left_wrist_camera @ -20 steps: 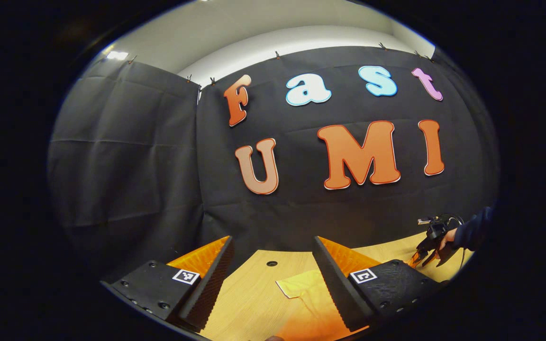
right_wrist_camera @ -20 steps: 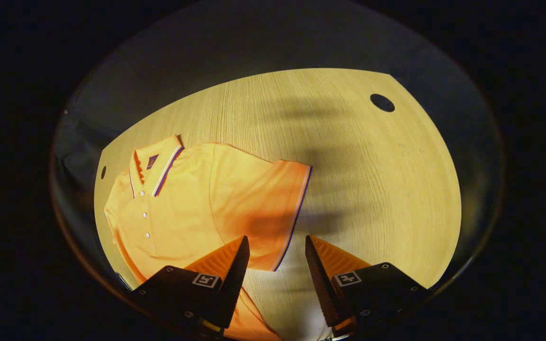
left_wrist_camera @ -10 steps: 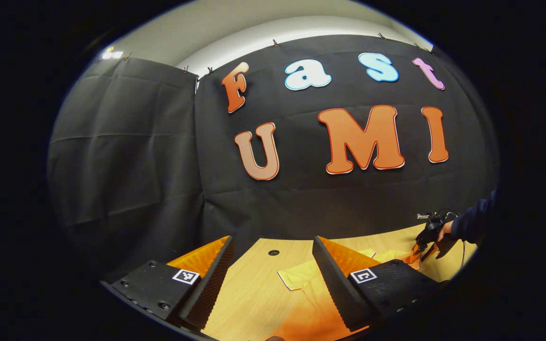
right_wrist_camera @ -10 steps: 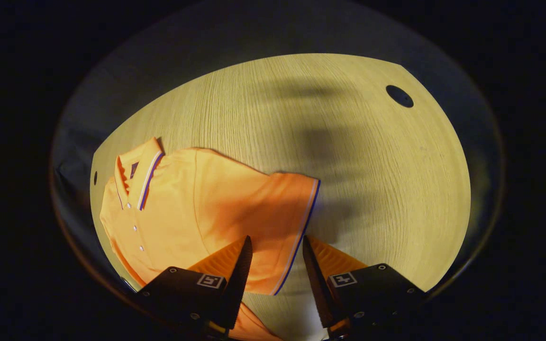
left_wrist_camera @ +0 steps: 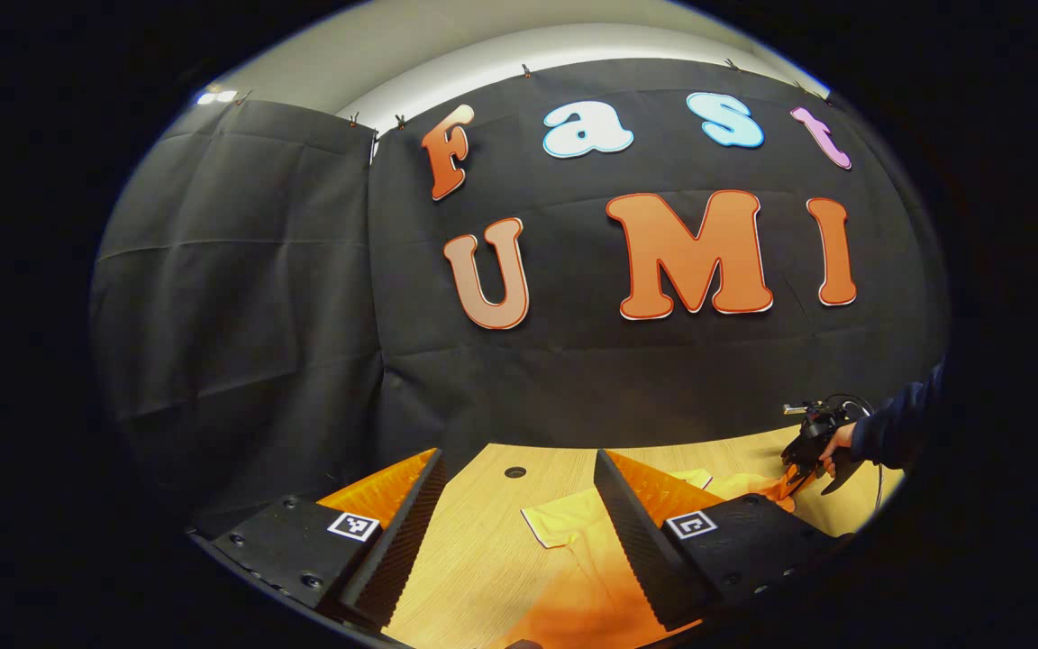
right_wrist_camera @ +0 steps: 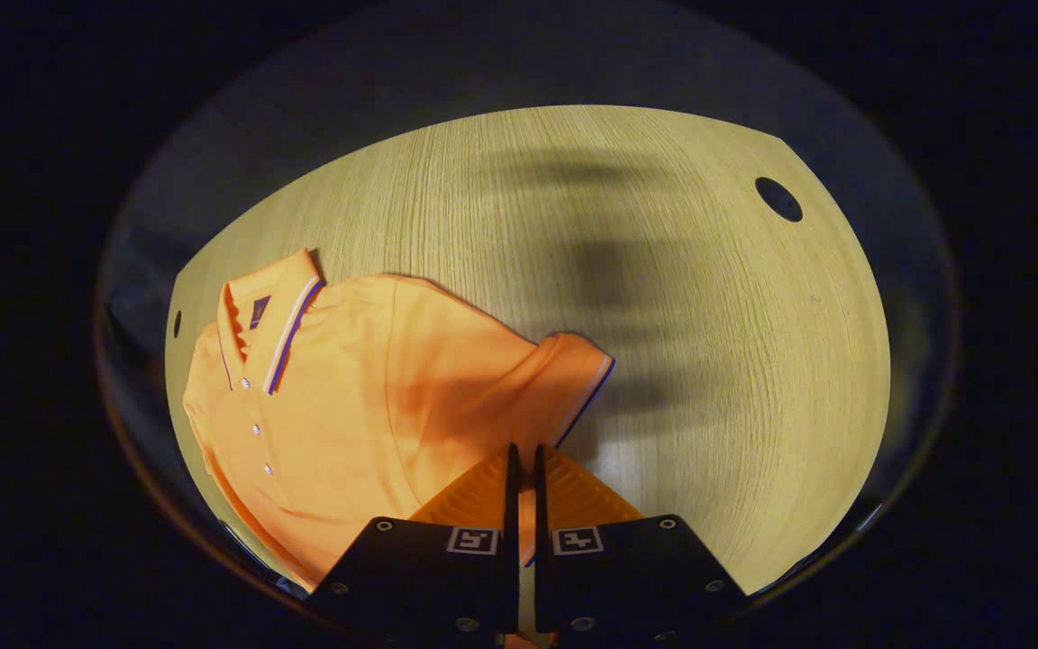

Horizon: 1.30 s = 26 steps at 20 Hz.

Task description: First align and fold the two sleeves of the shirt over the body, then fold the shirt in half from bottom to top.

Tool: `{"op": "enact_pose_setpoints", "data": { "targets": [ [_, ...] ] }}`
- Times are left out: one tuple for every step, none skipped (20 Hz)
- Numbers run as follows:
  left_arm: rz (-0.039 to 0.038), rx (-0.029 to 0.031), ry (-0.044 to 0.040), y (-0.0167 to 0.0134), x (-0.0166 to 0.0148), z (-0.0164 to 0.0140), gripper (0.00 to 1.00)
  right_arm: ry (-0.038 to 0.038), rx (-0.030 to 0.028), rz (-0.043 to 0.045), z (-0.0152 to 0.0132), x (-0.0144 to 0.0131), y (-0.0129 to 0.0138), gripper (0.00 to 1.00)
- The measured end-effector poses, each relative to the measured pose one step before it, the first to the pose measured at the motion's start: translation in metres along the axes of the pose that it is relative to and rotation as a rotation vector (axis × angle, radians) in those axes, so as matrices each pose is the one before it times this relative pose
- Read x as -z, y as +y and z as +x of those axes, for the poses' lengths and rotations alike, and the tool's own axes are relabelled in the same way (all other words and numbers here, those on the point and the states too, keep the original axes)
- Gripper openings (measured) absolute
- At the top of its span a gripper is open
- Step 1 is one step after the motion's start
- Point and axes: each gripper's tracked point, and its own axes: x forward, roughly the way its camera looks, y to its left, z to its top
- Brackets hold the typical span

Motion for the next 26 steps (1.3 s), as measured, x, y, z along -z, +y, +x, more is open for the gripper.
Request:
{"op": "enact_pose_setpoints", "data": {
  "targets": [
    [-0.00674,-0.00115,0.00550,-0.00091,0.00121,-0.00131,0.99,-0.03402,-0.00633,-0.00369,-0.00630,-0.00699,0.00153,0.07],
    [-0.00359,-0.00087,0.00552,-0.00048,0.00018,0.00071,0.99,-0.01792,-0.01269,0.00073,-0.00663,-0.00408,0.00619,0.07],
    [-0.00169,-0.00264,0.00344,0.00090,0.00040,-0.00184,0.99,-0.01081,-0.01870,0.00126,-0.00633,-0.00378,0.00767,0.07],
    [-0.00175,-0.00184,0.00301,0.00010,-0.00004,0.00040,0.99,-0.00685,-0.01883,-0.00358,-0.00604,-0.00209,0.00743,0.07],
    [-0.00327,-0.00200,0.00257,-0.00008,0.00151,-0.00035,0.99,-0.01274,-0.01292,-0.01097,-0.00446,-0.00385,0.00776,0.07],
    [-0.00223,-0.00119,0.00048,0.00006,-0.00074,-0.00008,0.99,-0.00509,-0.00513,-0.01241,-0.00376,-0.00241,0.00702,0.07],
    [0.00155,-0.00464,0.00056,0.00061,0.00063,-0.00048,0.99,-0.00411,-0.01416,-0.01090,-0.00483,-0.00204,0.00931,0.08],
    [0.00247,-0.00461,0.00009,0.00101,-0.00038,0.00035,0.99,-0.01028,-0.00899,-0.00105,-0.00388,-0.00447,0.00824,0.07],
    [0.00279,-0.00395,0.00170,0.00032,0.00061,-0.00056,0.99,0.00082,-0.02357,-0.00292,-0.00224,-0.00202,0.01203,0.07],
    [0.00237,-0.00433,0.00227,0.00053,-0.00033,0.00019,0.99,0.00478,-0.02235,0.00387,-0.00220,-0.00118,0.01187,0.07],
    [0.00220,-0.00305,0.00325,0.00057,0.00140,-0.00054,0.99,-0.00183,-0.02720,-0.00036,-0.00122,-0.00082,0.01230,0.07],
    [0.00311,-0.00387,0.00444,0.00092,-0.00079,0.00000,0.99,0.00424,-0.02487,-0.00252,0.00061,0.00037,0.01113,0.07],
    [0.00176,-0.00395,0.00395,0.00096,0.00137,-0.00127,0.99,-0.00481,-0.03004,-0.00570,-0.00080,-0.00109,0.01041,0.10],
    [-0.00041,-0.00401,0.00294,0.00074,0.00062,0.00019,0.99,0.00258,-0.02947,-0.00363,-0.00166,0.00102,0.00890,0.18],
    [-0.00097,-0.00276,0.00632,0.00034,0.00032,0.00110,0.99,-0.00353,-0.02957,-0.00118,-0.00055,-0.00086,0.00913,0.21],
    [-0.00154,-0.00478,0.00683,0.00041,0.00202,-0.00153,0.99,-0.00256,-0.00693,-0.00742,0.00023,0.00033,0.00347,0.28],
    [-0.00134,-0.00300,0.01037,0.00042,0.00056,0.00031,0.99,-0.00957,-0.00483,-0.00900,-0.00055,-0.00022,0.00112,0.33],
    [-0.00347,-0.00169,0.00996,0.00007,0.00286,-0.00160,1.00,-0.00761,0.00370,-0.01096,-0.00121,-0.00029,-0.00092,0.37],
    [-0.00399,0.00292,0.00867,-0.00027,0.00220,-0.00104,1.00,-0.00888,0.00430,-0.01258,-0.00268,-0.00048,-0.00110,0.40],
    [-0.00579,0.00097,0.00842,-0.00027,0.00076,0.00153,1.00,-0.01514,0.00630,-0.01453,-0.00456,-0.00047,-0.00161,0.41],
    [-0.00433,0.00760,0.01536,-0.00215,0.00288,-0.00072,0.99,-0.02197,0.00468,-0.01785,-0.00451,-0.00208,-0.00081,0.57],
    [-0.00741,0.00956,0.01628,-0.00177,0.00268,0.00085,0.99,-0.02736,0.00399,-0.00906,-0.00605,-0.00247,-0.00004,0.76],
    [-0.00336,0.01375,0.01797,-0.00233,0.00292,-0.00109,0.99,-0.03203,-0.00802,0.00008,-0.00698,-0.00384,0.00260,0.60],
    [-0.00706,0.01364,0.01739,-0.00144,0.00219,0.00241,1.00,-0.03157,-0.00638,0.00816,-0.00879,-0.00249,0.00253,0.77],
    [-0.00904,0.01977,0.01867,-0.00380,0.00303,0.00023,0.99,-0.03837,-0.00921,0.01073,-0.00843,-0.00409,0.00381,0.80],
    [-0.00617,0.01929,0.02813,-0.00230,0.00479,0.00275,1.00,-0.03169,-0.00079,0.00704,-0.00970,-0.00200,0.00139,0.86]
  ]
}}
